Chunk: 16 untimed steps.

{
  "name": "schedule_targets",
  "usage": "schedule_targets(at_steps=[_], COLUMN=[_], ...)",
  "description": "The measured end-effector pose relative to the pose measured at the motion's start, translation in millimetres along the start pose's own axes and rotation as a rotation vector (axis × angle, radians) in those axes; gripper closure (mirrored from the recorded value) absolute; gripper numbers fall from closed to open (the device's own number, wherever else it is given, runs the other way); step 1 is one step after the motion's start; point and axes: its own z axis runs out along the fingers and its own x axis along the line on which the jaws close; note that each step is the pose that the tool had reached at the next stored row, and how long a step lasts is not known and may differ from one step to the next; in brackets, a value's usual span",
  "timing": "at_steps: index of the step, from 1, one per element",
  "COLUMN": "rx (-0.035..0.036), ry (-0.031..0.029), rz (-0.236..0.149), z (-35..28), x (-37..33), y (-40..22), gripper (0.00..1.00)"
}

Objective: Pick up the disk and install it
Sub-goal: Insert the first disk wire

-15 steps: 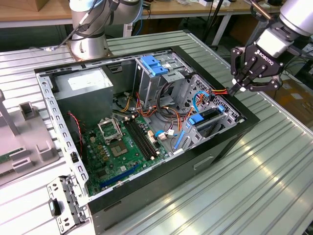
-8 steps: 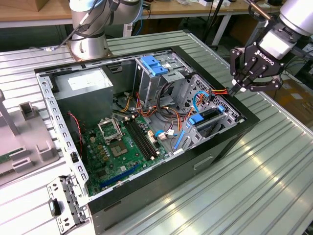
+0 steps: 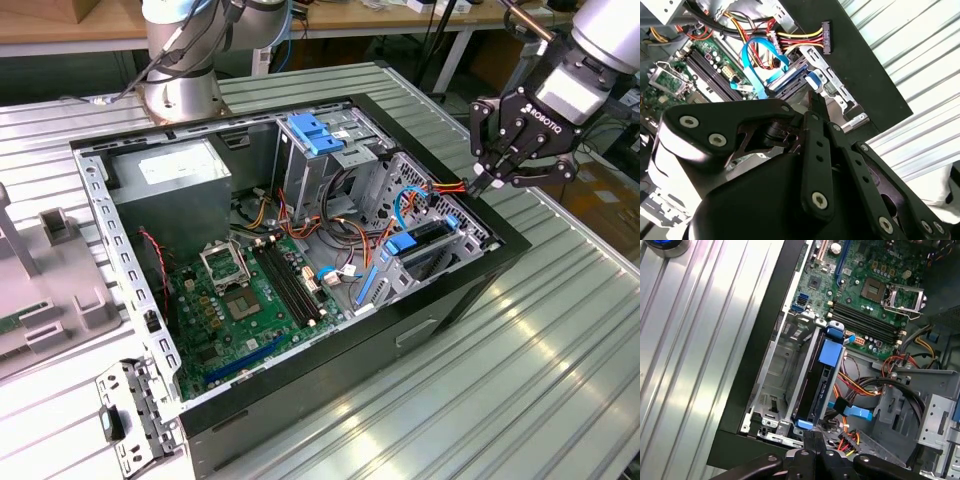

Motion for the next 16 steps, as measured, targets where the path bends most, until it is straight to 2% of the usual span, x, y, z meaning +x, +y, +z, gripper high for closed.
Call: schedule_targets(at_steps=[16], rx=[-0.0207], ry=[0.0047], rz=[-0.156], z=[0.0], x=[0.0], y=[0.0], gripper=[0.89])
